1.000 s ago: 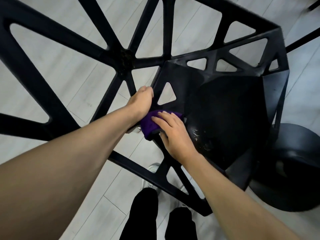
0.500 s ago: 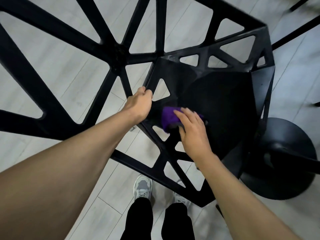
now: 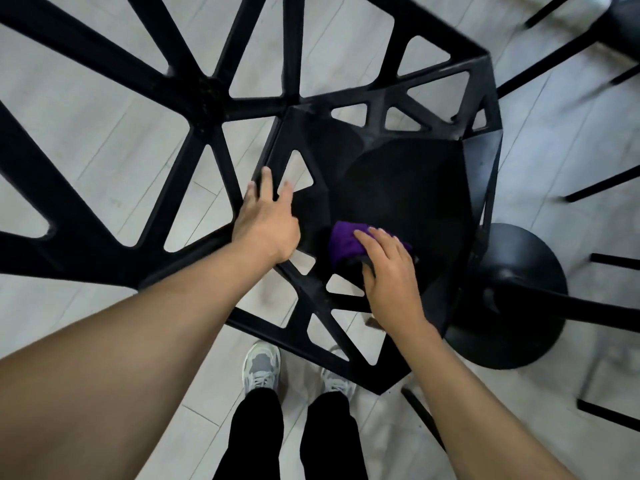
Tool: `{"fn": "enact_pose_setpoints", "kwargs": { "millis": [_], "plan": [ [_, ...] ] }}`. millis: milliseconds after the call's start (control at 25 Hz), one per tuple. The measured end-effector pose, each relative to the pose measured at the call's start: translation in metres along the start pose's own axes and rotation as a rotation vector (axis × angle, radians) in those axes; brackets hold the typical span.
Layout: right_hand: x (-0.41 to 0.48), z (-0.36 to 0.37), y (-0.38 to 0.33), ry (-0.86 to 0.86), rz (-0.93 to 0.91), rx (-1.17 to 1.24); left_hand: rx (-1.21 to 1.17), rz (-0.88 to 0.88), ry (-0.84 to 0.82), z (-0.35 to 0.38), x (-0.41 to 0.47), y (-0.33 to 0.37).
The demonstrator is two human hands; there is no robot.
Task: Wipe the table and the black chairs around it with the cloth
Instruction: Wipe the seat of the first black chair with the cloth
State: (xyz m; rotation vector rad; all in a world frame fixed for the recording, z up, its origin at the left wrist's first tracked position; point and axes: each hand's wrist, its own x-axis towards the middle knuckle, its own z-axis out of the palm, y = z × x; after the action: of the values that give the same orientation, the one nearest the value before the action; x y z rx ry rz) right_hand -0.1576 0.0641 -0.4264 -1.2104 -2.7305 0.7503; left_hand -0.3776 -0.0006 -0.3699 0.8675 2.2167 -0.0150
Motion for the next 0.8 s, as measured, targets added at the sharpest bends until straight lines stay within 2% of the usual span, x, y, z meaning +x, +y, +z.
{"fn": "enact_pose_setpoints", "kwargs": {
  "millis": [80,240,360,520,640,800],
  "plan": [
    [0.056,0.005,-0.003,0.078,0.035,0.008,0.106,0.125,0.01,0.018,-0.005,-0.001],
    [0.166,0.006,-0.012,0.228,0.115,0.014,0.138,0.202,-0.107,0.033,-0.005,0.003],
    [0.131,0.018,-0.021,0.214,0.038,-0.002,0.167,0.227,-0.138,0.033,0.0,0.0],
    [0.056,0.02,-0.021,0.085,-0.063,-0.028,0.128,0.216,-0.145,0.031,-0.002,-0.002],
    [0.094,0.004,0.005,0.088,-0.107,-0.085,0.106,0.21,-0.164,0.031,-0.002,-0.002],
    [0.134,-0.015,0.029,0.178,0.054,-0.112,0.123,0.201,-0.192,0.032,-0.002,-0.001]
  ]
}}
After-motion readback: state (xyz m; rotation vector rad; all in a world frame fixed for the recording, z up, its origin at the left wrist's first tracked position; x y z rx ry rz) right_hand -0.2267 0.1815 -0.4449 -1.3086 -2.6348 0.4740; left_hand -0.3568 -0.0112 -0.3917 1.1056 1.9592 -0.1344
